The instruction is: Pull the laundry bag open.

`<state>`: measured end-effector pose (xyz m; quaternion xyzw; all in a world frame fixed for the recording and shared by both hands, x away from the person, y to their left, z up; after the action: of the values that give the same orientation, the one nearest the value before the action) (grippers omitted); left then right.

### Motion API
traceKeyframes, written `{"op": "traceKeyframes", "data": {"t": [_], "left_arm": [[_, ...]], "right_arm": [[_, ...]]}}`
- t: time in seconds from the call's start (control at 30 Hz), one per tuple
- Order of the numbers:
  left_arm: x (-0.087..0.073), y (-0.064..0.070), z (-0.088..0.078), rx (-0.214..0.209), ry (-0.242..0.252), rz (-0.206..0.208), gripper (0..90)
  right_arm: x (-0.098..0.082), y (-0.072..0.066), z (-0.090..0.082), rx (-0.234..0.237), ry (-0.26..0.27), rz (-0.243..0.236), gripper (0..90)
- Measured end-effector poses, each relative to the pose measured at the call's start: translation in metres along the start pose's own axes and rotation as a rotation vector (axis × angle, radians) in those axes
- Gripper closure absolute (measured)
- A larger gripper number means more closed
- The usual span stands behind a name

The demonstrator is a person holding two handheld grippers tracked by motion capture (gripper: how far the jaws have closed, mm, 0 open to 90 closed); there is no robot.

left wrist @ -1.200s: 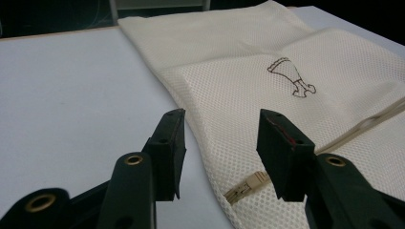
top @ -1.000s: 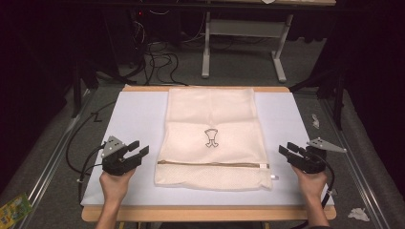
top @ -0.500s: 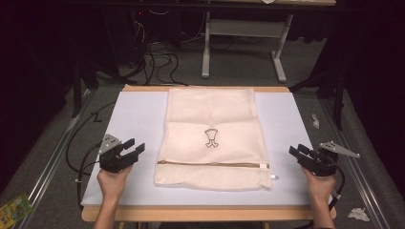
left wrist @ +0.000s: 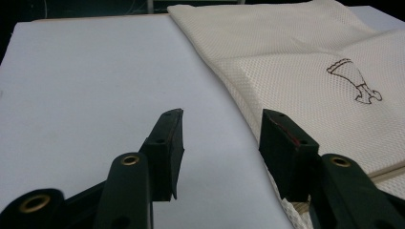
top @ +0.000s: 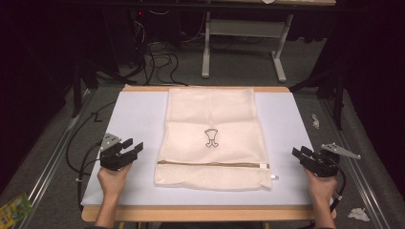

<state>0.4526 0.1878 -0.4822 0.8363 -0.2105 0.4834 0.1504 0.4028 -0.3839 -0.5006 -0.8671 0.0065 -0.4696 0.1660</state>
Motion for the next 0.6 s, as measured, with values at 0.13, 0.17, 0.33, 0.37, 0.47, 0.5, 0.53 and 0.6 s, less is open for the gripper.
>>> {"op": "traceKeyframes", "data": {"t": [0.13, 0.17, 0.33, 0.37, 0.47, 0.5, 0.53, 0.6], "left_arm": [[-0.002, -0.004, 0.004, 0.012, -0.003, -0.013, 50.7], [-0.003, -0.006, 0.006, 0.019, -0.005, -0.018, 50.6], [-0.007, -0.008, 0.014, 0.043, -0.023, -0.02, 50.5], [-0.006, -0.007, 0.015, 0.045, -0.024, -0.018, 50.4], [-0.007, -0.007, 0.019, 0.054, -0.035, -0.008, 50.4], [-0.008, -0.008, 0.021, 0.059, -0.035, -0.004, 50.4], [-0.008, -0.009, 0.022, 0.067, -0.036, -0.004, 50.3], [-0.01, -0.009, 0.024, 0.071, -0.042, 0.001, 50.2]], "right_arm": [[0.0, 0.0, 0.005, -0.015, -0.005, -0.013, 54.9], [0.0, 0.001, 0.006, -0.026, -0.005, -0.019, 54.6], [0.0, 0.006, 0.01, -0.093, -0.005, -0.023, 54.0], [0.0, 0.006, 0.011, -0.1, -0.007, -0.024, 54.0], [0.002, 0.003, 0.013, -0.106, -0.006, -0.03, 54.2], [0.003, 0.003, 0.014, -0.104, -0.004, -0.039, 54.2], [0.003, 0.001, 0.016, -0.102, -0.007, -0.047, 54.2], [0.002, 0.0, 0.019, -0.104, -0.009, -0.057, 53.8]]}}
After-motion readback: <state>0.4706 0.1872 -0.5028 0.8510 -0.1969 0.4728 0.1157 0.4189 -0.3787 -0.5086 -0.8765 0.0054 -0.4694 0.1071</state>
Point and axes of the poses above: each handheld gripper's, and its own axes: z roughly forward along the jaws, x roughly out of its top, y roughly to its right, the point moved 9 cm from there along z, roughly forward along the jaws, and after that the axes turned 5 degrees about z, right-handed, at the moved point
